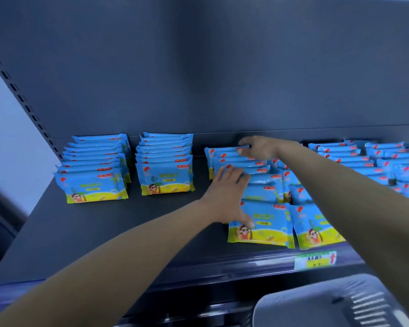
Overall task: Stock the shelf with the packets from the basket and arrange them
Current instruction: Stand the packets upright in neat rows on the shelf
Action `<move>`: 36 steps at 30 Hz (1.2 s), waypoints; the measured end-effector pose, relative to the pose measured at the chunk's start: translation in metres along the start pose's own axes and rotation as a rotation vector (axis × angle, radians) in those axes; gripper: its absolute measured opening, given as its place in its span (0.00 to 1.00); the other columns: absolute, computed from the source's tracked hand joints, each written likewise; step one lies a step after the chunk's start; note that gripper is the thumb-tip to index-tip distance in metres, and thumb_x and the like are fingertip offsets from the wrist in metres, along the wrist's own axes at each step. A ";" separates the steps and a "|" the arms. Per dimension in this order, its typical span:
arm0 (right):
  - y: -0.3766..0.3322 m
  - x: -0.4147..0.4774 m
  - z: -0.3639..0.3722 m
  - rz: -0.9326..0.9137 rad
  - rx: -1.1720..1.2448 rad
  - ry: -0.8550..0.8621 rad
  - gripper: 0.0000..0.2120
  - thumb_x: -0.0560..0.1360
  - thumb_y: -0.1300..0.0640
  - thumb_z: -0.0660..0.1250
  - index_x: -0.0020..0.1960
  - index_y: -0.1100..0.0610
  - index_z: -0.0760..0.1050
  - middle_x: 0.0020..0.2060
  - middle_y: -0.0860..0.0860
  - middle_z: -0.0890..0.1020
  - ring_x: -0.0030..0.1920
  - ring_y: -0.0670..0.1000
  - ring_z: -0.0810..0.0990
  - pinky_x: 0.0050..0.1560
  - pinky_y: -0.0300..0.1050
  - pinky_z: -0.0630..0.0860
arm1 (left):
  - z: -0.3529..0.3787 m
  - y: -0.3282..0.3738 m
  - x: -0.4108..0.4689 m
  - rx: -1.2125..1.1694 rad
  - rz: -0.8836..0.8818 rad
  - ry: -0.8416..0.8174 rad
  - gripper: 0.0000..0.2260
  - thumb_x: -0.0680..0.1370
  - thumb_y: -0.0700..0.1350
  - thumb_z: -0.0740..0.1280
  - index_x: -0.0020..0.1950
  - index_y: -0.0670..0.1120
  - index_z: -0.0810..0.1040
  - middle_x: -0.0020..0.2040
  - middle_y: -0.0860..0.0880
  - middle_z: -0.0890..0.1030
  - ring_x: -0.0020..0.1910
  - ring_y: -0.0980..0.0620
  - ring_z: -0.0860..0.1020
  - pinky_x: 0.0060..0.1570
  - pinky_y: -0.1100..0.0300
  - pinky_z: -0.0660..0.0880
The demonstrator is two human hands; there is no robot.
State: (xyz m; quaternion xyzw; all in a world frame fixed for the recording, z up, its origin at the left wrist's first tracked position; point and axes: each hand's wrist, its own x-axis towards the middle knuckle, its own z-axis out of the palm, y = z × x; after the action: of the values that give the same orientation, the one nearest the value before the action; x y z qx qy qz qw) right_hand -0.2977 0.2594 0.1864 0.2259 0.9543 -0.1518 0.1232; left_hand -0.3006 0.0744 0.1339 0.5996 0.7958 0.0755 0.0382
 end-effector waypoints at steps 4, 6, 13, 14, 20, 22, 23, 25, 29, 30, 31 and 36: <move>-0.007 0.011 -0.004 0.017 -0.074 -0.094 0.34 0.75 0.36 0.59 0.75 0.52 0.58 0.74 0.50 0.63 0.71 0.54 0.65 0.70 0.49 0.62 | -0.001 -0.001 0.005 0.042 -0.017 0.075 0.41 0.65 0.64 0.71 0.70 0.44 0.62 0.68 0.48 0.63 0.70 0.48 0.57 0.73 0.51 0.43; -0.011 0.019 -0.002 0.000 -0.121 -0.119 0.35 0.74 0.32 0.57 0.73 0.52 0.63 0.72 0.50 0.67 0.69 0.54 0.68 0.69 0.52 0.64 | -0.001 0.001 0.007 0.051 -0.029 0.090 0.39 0.65 0.63 0.71 0.68 0.44 0.64 0.66 0.48 0.64 0.68 0.48 0.59 0.74 0.51 0.44; -0.017 0.039 -0.002 0.019 -0.115 -0.205 0.34 0.68 0.25 0.56 0.54 0.52 0.78 0.52 0.50 0.81 0.48 0.51 0.79 0.43 0.46 0.72 | -0.003 0.003 0.021 0.091 -0.115 0.055 0.42 0.64 0.63 0.70 0.70 0.43 0.61 0.63 0.45 0.64 0.64 0.44 0.60 0.73 0.47 0.47; -0.018 0.039 -0.001 0.030 -0.125 -0.218 0.36 0.67 0.24 0.56 0.53 0.53 0.79 0.51 0.50 0.81 0.48 0.51 0.79 0.44 0.46 0.72 | -0.004 0.003 0.023 0.103 -0.122 0.051 0.41 0.64 0.64 0.70 0.69 0.43 0.62 0.62 0.45 0.64 0.63 0.44 0.60 0.72 0.47 0.48; -0.026 0.044 -0.004 0.026 -0.150 -0.249 0.37 0.62 0.21 0.55 0.46 0.52 0.78 0.46 0.50 0.81 0.45 0.51 0.80 0.50 0.50 0.76 | -0.003 -0.002 0.022 0.050 -0.129 0.067 0.40 0.63 0.62 0.71 0.67 0.44 0.62 0.68 0.45 0.60 0.70 0.44 0.56 0.73 0.47 0.44; -0.023 0.048 -0.003 0.011 -0.162 -0.214 0.36 0.60 0.20 0.56 0.42 0.52 0.77 0.42 0.49 0.81 0.42 0.51 0.80 0.47 0.49 0.76 | -0.002 -0.003 0.022 0.020 -0.130 0.068 0.39 0.63 0.62 0.71 0.66 0.45 0.62 0.67 0.46 0.62 0.69 0.45 0.58 0.73 0.47 0.45; -0.020 0.050 -0.002 0.008 -0.160 -0.207 0.36 0.60 0.20 0.56 0.40 0.52 0.77 0.40 0.49 0.81 0.41 0.51 0.80 0.45 0.48 0.75 | -0.001 -0.004 0.022 0.013 -0.132 0.078 0.38 0.63 0.62 0.71 0.65 0.45 0.62 0.65 0.47 0.63 0.67 0.46 0.60 0.73 0.47 0.46; -0.018 0.051 -0.002 -0.008 -0.123 -0.207 0.36 0.58 0.20 0.58 0.38 0.53 0.76 0.39 0.48 0.80 0.40 0.50 0.79 0.44 0.47 0.74 | -0.001 -0.004 0.020 0.009 -0.146 0.106 0.36 0.64 0.62 0.71 0.64 0.45 0.63 0.62 0.48 0.64 0.65 0.46 0.61 0.72 0.47 0.48; -0.021 0.043 -0.014 -0.119 -0.052 -0.196 0.27 0.70 0.31 0.62 0.46 0.56 0.77 0.44 0.48 0.79 0.44 0.48 0.76 0.45 0.43 0.71 | -0.006 -0.007 0.015 0.059 -0.184 0.181 0.32 0.65 0.59 0.70 0.60 0.43 0.63 0.58 0.46 0.64 0.60 0.46 0.62 0.71 0.48 0.52; -0.021 0.041 -0.018 -0.142 -0.045 -0.177 0.25 0.72 0.33 0.62 0.51 0.55 0.77 0.47 0.47 0.79 0.48 0.48 0.76 0.49 0.43 0.71 | -0.007 -0.010 0.013 0.090 -0.183 0.205 0.30 0.66 0.58 0.69 0.59 0.43 0.64 0.57 0.46 0.64 0.58 0.46 0.63 0.70 0.49 0.54; -0.020 0.039 -0.021 -0.147 -0.033 -0.165 0.24 0.73 0.34 0.61 0.55 0.53 0.76 0.51 0.47 0.78 0.52 0.49 0.76 0.54 0.45 0.72 | -0.007 -0.014 0.011 0.120 -0.177 0.232 0.29 0.66 0.58 0.69 0.58 0.43 0.64 0.57 0.46 0.65 0.57 0.46 0.64 0.68 0.51 0.56; -0.015 0.041 -0.014 -0.148 0.182 -0.083 0.21 0.77 0.43 0.61 0.67 0.50 0.71 0.62 0.48 0.75 0.61 0.49 0.72 0.65 0.45 0.67 | -0.011 -0.023 0.015 0.198 -0.236 0.210 0.37 0.69 0.56 0.68 0.71 0.43 0.57 0.67 0.42 0.61 0.66 0.42 0.62 0.68 0.51 0.57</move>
State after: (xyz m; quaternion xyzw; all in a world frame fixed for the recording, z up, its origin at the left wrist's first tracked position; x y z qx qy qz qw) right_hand -0.3424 0.2675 0.1902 0.1586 0.9447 -0.2559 0.1301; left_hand -0.3283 0.0819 0.1417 0.4919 0.8637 0.0538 -0.0958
